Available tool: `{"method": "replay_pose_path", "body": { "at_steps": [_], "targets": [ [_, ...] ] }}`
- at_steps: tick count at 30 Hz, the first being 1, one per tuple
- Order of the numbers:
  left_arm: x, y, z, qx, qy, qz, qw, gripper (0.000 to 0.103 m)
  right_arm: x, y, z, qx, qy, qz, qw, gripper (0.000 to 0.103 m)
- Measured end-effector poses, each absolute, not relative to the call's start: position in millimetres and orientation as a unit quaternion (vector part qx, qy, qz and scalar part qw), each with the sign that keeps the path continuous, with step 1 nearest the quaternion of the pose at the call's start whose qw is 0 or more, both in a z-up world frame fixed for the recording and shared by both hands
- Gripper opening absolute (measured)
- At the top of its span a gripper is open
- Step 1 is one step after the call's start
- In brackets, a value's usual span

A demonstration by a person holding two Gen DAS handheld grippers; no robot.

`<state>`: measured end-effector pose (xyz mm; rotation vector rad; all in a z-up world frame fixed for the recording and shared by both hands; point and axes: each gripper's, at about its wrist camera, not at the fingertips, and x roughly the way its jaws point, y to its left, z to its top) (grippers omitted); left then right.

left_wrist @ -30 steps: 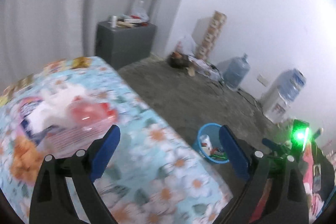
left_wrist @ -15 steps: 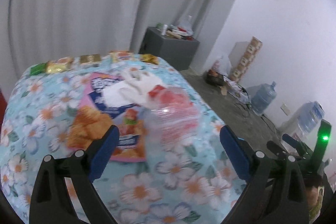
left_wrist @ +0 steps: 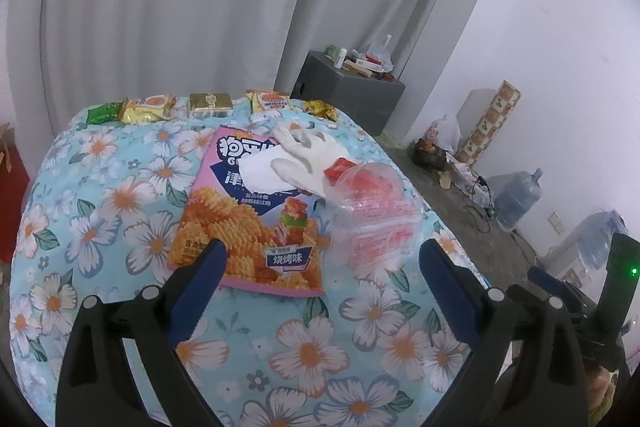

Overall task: Collect trash
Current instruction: 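Move both tools back toward the trash on the bed, then grasp the clear plastic bag with the right tool while left tool grasps the clear ball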

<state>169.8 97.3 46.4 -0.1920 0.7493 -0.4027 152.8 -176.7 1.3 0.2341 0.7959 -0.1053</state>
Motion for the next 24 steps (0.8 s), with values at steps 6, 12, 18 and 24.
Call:
{"method": "replay_pose_path", "body": {
  "at_steps": [6, 12, 18, 24],
  "targets": [
    [170, 90, 44, -0.082, 0.365, -0.196, 0.906, 0.095, 151, -186, -3, 0.146, 0.386, -0.048, 0.910, 0.095],
    [170, 85, 42, -0.074, 0.367, -0.195, 0.907, 0.095, 152, -189, -8, 0.162, 0.394, -0.037, 0.904, 0.095],
    [170, 86, 41, -0.072, 0.368, -0.190, 0.907, 0.095, 153, -194, -14, 0.185, 0.407, -0.018, 0.895, 0.095],
    [163, 94, 36, -0.069, 0.366, -0.179, 0.911, 0.095, 154, -204, -21, 0.222, 0.419, -0.008, 0.880, 0.095]
  ]
}}
